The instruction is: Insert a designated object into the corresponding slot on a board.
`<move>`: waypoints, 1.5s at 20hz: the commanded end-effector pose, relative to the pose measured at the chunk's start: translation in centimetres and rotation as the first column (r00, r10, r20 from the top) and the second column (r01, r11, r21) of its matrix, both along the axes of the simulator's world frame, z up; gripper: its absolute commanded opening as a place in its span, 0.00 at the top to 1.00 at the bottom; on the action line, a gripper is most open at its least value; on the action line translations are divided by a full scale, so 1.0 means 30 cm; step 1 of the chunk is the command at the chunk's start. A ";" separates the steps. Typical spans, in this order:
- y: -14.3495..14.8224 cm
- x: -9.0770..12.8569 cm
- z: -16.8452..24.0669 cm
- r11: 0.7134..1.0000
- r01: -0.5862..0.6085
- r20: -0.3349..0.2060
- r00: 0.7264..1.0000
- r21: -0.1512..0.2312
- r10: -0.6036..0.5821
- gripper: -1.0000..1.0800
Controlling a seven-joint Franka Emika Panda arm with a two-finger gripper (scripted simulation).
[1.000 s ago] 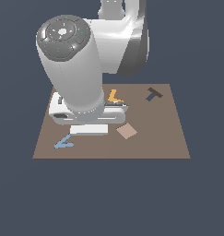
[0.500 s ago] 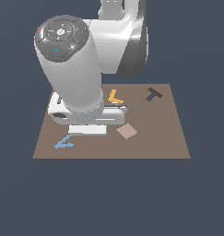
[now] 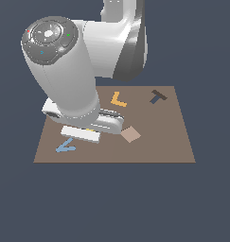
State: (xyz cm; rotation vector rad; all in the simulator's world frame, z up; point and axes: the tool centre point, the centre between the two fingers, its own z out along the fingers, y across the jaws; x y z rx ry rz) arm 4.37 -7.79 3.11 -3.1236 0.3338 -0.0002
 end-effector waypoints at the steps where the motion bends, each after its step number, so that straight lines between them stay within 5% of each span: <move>1: -0.020 0.003 0.002 0.997 0.076 0.001 0.997 0.000 -0.076 1.00; 8: -0.093 -0.003 0.006 0.939 0.344 0.001 0.939 0.000 -0.344 1.00; 14: -0.164 -0.031 0.011 0.803 0.596 0.002 0.803 0.001 -0.596 1.00; 21: -0.233 -0.088 0.016 0.561 0.828 0.002 0.561 0.001 -0.828 1.00; 30: -0.287 -0.189 0.022 0.168 0.986 0.002 0.168 0.002 -0.986 1.00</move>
